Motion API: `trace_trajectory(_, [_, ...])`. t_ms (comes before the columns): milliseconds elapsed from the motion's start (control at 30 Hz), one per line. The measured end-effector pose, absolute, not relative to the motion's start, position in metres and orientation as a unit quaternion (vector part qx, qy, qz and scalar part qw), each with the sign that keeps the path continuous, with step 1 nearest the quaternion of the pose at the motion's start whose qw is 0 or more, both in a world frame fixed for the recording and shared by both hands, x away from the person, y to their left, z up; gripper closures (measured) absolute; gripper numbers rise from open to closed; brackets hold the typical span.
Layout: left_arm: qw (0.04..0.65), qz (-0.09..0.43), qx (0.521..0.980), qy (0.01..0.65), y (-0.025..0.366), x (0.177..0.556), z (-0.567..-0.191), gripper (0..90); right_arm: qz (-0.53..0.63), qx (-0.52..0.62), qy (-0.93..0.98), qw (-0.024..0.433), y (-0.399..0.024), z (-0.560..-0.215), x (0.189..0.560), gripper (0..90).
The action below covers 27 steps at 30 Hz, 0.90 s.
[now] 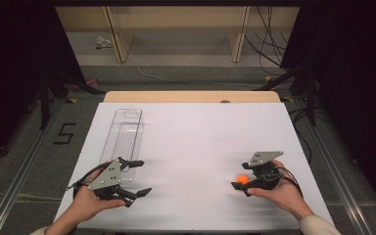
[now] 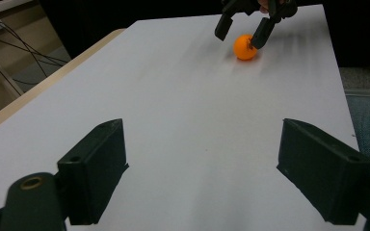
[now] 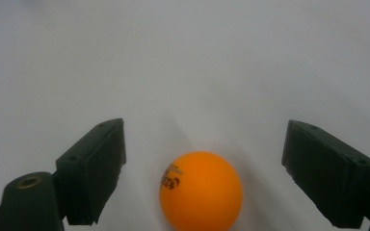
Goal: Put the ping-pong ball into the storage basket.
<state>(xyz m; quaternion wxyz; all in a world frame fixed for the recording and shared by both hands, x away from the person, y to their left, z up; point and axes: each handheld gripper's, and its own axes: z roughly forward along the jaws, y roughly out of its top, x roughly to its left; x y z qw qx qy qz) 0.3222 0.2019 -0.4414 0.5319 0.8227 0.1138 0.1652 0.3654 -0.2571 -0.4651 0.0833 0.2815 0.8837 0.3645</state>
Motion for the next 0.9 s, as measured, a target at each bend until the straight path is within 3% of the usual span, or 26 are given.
trace_trajectory(900, [0.532, 0.164, 0.823, 0.113, 0.2018, 0.3221, -0.4414, 16.9, 0.324, 0.28, 0.901, 0.076, -0.255, -0.4723, 0.365, 19.9])
